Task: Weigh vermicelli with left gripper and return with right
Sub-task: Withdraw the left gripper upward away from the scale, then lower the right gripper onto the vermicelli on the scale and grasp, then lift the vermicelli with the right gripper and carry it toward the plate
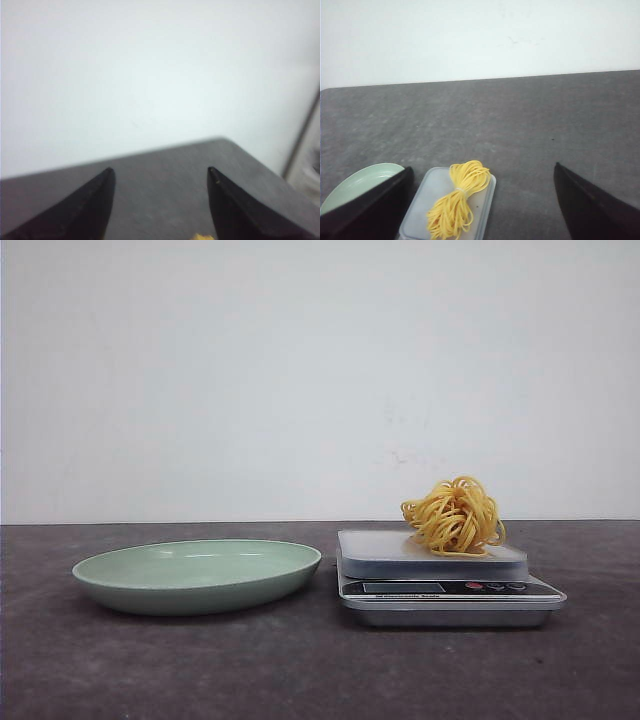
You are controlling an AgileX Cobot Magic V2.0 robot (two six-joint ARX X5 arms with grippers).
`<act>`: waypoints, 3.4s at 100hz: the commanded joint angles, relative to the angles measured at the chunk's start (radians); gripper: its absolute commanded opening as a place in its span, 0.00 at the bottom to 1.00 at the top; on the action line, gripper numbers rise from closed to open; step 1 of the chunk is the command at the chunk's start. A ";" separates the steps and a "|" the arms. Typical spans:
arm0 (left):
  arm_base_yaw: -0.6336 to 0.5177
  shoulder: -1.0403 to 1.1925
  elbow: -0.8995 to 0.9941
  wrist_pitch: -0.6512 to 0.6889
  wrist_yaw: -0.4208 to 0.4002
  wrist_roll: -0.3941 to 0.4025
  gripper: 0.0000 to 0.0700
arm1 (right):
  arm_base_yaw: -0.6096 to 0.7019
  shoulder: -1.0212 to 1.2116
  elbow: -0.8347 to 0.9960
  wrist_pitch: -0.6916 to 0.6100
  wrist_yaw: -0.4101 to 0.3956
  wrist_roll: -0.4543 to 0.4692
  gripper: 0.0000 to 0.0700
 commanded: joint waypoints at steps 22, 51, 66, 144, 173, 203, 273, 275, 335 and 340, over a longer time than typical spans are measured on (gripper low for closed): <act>-0.008 -0.293 0.018 -0.312 -0.207 0.037 0.51 | 0.002 0.005 0.021 0.014 -0.006 -0.009 0.79; 0.001 -0.447 0.006 -0.681 -0.266 -0.122 0.51 | 0.050 0.038 0.021 0.027 0.001 -0.034 0.79; 0.036 -0.500 -0.032 -0.687 -0.267 -0.148 0.51 | 0.086 0.085 0.021 0.036 0.007 -0.034 0.79; 0.191 -0.658 -0.390 -0.608 -0.055 -0.234 0.50 | 0.389 0.551 0.140 0.183 0.185 0.032 0.69; 0.191 -0.658 -0.390 -0.615 -0.056 -0.231 0.50 | 0.399 0.850 0.389 0.007 0.203 0.050 0.69; 0.191 -0.658 -0.390 -0.616 -0.056 -0.231 0.50 | 0.399 1.060 0.448 -0.054 0.205 0.100 0.69; 0.191 -0.658 -0.390 -0.624 -0.056 -0.231 0.50 | 0.398 1.176 0.448 -0.129 0.211 0.162 0.46; 0.191 -0.658 -0.390 -0.624 -0.056 -0.231 0.50 | 0.398 1.176 0.448 -0.129 0.211 0.163 0.45; 0.191 -0.658 -0.390 -0.639 -0.056 -0.231 0.50 | 0.401 1.177 0.448 -0.126 0.241 0.204 0.00; 0.191 -0.658 -0.390 -0.639 -0.056 -0.231 0.50 | 0.402 1.176 0.448 -0.119 0.246 0.207 0.00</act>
